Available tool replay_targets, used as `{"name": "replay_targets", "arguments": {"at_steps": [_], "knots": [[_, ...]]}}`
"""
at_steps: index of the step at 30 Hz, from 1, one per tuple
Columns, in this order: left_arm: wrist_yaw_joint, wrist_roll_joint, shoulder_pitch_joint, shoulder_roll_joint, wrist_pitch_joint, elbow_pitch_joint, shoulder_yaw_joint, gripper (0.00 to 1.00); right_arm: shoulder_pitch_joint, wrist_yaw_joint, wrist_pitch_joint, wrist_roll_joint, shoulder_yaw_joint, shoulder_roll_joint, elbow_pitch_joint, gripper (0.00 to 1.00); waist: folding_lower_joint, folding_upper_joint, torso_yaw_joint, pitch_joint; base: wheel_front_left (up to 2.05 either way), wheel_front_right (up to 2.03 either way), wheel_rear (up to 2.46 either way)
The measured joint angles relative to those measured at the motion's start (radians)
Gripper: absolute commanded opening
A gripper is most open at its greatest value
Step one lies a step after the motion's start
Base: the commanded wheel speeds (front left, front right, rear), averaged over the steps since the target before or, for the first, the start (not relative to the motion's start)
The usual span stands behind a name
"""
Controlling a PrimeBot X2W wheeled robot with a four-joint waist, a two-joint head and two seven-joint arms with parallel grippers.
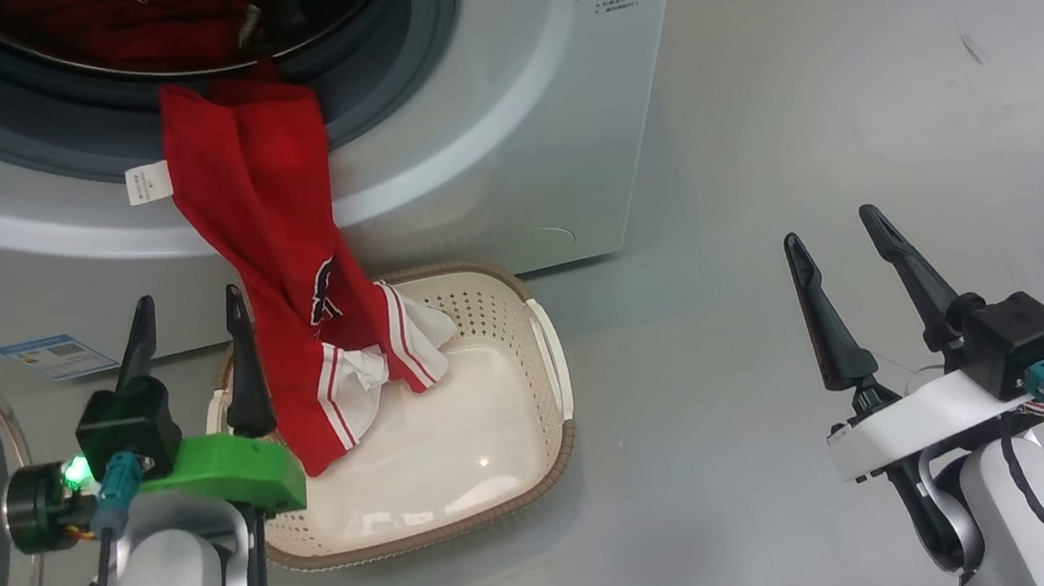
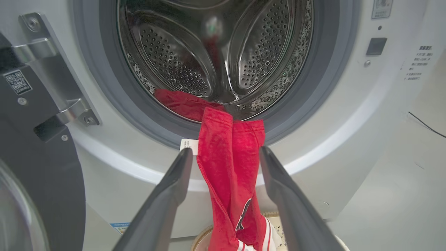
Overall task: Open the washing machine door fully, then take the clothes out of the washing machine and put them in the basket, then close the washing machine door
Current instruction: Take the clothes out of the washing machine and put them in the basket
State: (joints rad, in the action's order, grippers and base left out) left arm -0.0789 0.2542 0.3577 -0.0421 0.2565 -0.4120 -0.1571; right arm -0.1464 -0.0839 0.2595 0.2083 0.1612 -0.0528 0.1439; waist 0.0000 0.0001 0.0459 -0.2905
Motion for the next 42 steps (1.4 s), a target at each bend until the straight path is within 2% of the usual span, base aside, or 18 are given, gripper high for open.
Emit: {"name": "replay_targets", "arguments": {"at_steps": [14, 42], "knots": [[-0.009, -0.001, -0.154, 0.000, 0.000, 0.080, -0.022, 1.00, 0.055, 0.007, 0.000, 0.000, 0.003, 0.002, 0.014, 1.00, 0.0000, 0.0000, -0.011, 0.076, 0.00, 0.00, 0.00], [-0.022, -0.009, -0.220, 0.000, -0.002, 0.166, -0.053, 1.00, 0.055, 0.007, 0.000, 0.000, 0.013, 0.003, -0.019, 1.00, 0.0000, 0.0000, -0.010, 0.040, 0.00, 0.00, 0.00]]}}
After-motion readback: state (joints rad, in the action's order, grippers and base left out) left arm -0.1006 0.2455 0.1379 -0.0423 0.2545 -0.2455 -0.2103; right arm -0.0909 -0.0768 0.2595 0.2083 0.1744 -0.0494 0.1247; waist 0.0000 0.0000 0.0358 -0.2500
